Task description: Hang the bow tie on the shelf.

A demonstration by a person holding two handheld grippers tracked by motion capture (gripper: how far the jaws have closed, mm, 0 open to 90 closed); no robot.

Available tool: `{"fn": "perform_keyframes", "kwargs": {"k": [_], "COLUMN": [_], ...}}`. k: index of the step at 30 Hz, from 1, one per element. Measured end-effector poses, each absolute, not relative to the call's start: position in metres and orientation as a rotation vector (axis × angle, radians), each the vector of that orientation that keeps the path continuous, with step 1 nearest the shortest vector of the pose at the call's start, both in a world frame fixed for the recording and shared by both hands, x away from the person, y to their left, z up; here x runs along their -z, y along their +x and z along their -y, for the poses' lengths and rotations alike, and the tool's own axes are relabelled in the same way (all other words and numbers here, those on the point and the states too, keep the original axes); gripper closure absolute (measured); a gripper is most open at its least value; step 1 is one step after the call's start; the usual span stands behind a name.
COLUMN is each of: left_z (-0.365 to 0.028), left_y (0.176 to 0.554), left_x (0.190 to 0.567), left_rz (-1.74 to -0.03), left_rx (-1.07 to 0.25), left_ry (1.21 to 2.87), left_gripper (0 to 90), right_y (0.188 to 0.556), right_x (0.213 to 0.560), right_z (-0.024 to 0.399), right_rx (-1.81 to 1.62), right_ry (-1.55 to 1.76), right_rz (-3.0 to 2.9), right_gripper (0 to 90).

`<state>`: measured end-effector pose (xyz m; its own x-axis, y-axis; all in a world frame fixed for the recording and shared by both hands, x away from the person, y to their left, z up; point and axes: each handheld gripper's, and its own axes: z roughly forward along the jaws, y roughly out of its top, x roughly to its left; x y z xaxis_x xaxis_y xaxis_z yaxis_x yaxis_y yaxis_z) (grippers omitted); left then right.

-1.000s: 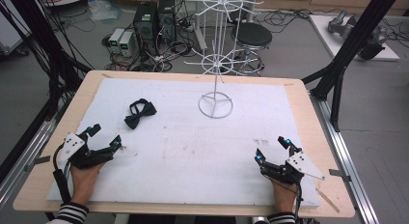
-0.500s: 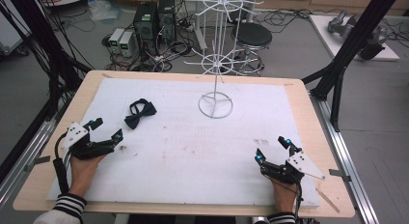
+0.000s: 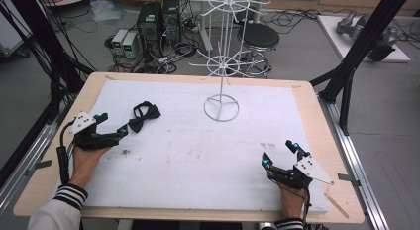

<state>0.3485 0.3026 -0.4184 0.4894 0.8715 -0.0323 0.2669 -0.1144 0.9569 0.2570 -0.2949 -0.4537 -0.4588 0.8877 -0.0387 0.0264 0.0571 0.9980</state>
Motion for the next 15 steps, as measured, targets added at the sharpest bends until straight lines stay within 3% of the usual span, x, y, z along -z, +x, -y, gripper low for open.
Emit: {"fn": "perform_keyframes", "kwargs": {"k": [15], "left_z": [-0.301], "left_y": [0.387], "left_x": [0.409], "left_rz": [-1.061], "left_rx": [-0.527], "left_ry": [1.808], "left_gripper": [9.9], "right_y": [0.256], "right_x": [0.454], "right_z": [0.296], "right_rx": [-1.507], "right_ry": [0.942], "right_rz": [-1.594], "right_gripper": [9.1]}}
